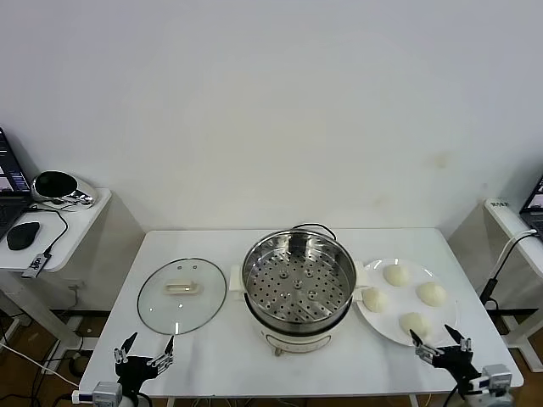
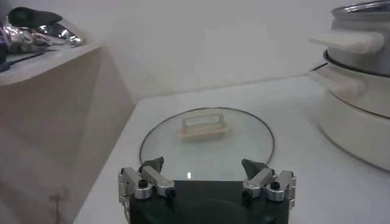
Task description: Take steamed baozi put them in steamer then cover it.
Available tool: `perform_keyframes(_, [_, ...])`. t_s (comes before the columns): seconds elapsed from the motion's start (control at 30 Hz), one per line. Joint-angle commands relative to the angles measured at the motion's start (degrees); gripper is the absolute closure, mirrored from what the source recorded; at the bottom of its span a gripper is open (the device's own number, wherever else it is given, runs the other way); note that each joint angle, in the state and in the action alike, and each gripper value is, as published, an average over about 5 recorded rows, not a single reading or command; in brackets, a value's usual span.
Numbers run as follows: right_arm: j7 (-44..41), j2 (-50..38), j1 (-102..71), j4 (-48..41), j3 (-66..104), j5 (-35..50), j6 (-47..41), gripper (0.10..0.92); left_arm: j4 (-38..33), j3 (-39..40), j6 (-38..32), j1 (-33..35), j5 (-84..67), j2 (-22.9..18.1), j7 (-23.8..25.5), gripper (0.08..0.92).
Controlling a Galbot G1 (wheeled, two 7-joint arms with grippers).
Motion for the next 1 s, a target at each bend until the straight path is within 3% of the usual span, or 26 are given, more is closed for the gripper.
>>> perform_keyframes(0.03, [-6.47, -14.84, 8.96, -4.02, 1.90, -3.68, -3.27, 0.203, -0.14, 0.02, 0.08, 0.05, 0.20, 0.04, -0.13, 0.177])
perform_keyframes(0.3, [-26.74, -32.30, 24.33, -14.91, -7.55, -23.97, 3.27, 0.203, -1.31, 0.82, 0.10, 0.93, 1.92, -0.60, -0.02, 0.177])
perform_keyframes(0.47, [-40.15, -37.84, 39.83, -21.91, -23.01, -34.72, 9.85, 0.203, -2.39, 1.54, -0.12, 1.83, 2.81, -0.78, -0.03, 0.177])
perform_keyframes(0.77, [-47.41, -33.95, 74.03, -38.32, -61.87, -41.35, 15.53, 0.203, -3.50, 1.51, -0.20, 2.09, 4.06, -1.89, 0.49, 0.177])
perform_keyframes(1.0, [-48.90, -23.61, 81.91, -50.81, -74.21, -45.83, 21.18, 0.203, -5.07, 1.76, -0.14, 2.73, 5.29, -1.59, 1.15, 0.177])
